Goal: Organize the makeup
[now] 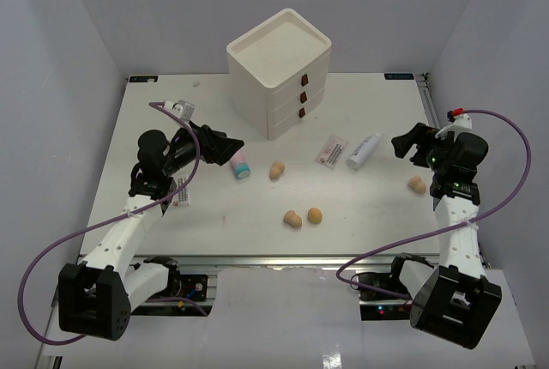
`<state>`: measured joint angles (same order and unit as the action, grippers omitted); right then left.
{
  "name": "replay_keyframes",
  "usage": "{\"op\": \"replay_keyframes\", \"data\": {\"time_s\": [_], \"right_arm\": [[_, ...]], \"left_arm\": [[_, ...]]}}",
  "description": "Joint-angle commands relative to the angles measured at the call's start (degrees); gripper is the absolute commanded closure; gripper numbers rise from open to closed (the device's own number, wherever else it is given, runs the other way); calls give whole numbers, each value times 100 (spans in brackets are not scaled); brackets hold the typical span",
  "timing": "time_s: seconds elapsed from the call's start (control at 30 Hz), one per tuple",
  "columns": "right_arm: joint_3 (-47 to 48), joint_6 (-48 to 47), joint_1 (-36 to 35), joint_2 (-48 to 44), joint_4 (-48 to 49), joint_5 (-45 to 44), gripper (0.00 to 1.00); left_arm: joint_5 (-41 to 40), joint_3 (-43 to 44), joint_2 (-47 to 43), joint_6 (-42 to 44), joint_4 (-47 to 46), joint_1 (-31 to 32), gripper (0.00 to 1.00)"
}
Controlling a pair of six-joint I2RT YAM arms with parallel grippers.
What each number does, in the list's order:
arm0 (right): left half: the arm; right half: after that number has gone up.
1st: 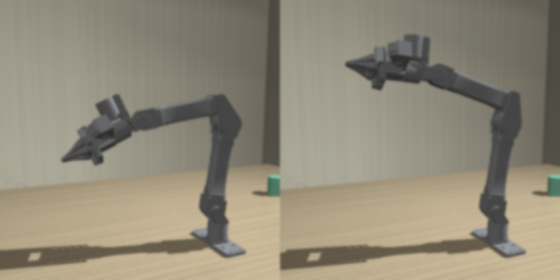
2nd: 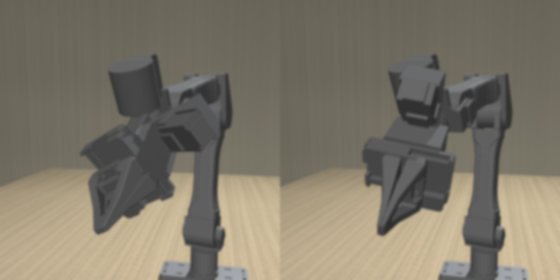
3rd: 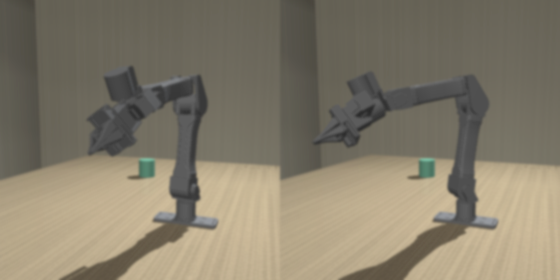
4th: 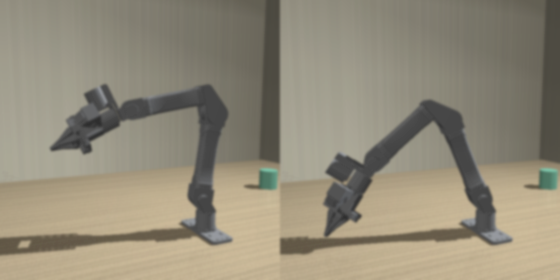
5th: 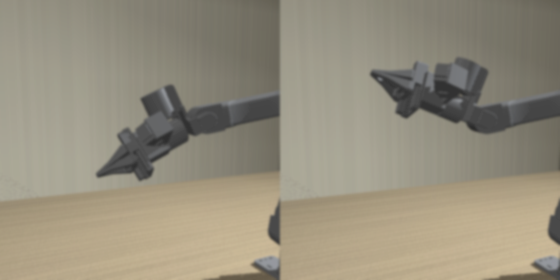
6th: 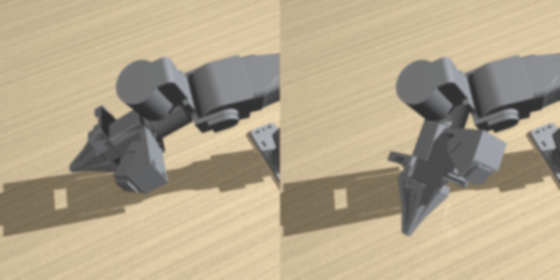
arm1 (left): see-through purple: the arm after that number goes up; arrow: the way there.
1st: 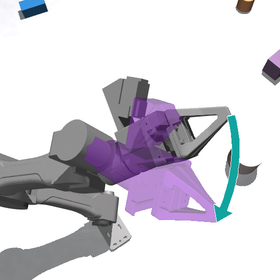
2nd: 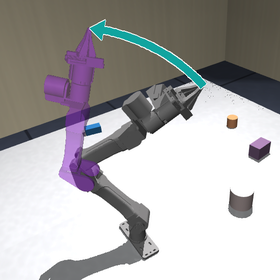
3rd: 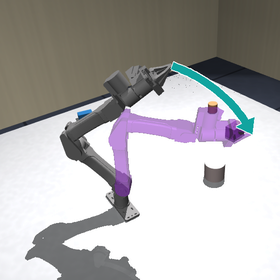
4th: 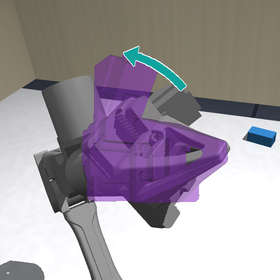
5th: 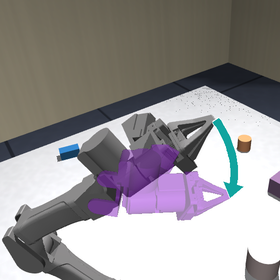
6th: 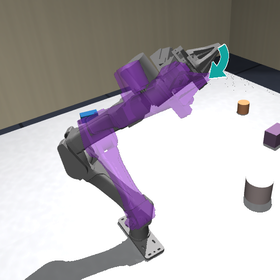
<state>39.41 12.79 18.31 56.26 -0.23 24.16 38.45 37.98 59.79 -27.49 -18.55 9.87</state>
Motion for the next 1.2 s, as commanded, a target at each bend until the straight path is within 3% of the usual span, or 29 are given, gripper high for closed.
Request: {"op": "replay_keyframes", "data": {"time_s": [0.0, 0.13, 0.27, 0.37, 0.43, 0.7, 0.83, 1.0, 1.17], "right_arm": [[-148, -333, 6, 7, 369, 613, 10], [-271, -1125, -13, 49, 432, 1984, 10], [-19, -2209, -502, 232, 6, 3115, 10], [508, -3313, -1042, 642, -750, 2991, 10], [874, -3536, -1377, 968, -963, 2822, 10], [3189, -2224, -2393, 3160, -648, 1433, 9], [4575, -1607, -2848, 4271, -732, 682, 4], [5759, -1003, -3145, 5191, -812, 422, 1], [6550, -726, -3262, 5832, -821, 576, 11]], "left_arm": [[102, -19, -82, -2, -159, -3, 2], [92, -18, -90, 7, -149, -3, 2], [75, -18, -90, 24, -131, -3, 2], [59, -18, -74, 31, -123, -11, 2], [37, -18, -52, 47, -102, -4, 2], [-51, -6, -20, 127, -25, -8, 2], [-146, 3, -20, 195, 63, -2, 2], [-208, 28, 18, 254, 133, -2, 2], [-231, 56, 58, 286, 161, -2, 2]]}}
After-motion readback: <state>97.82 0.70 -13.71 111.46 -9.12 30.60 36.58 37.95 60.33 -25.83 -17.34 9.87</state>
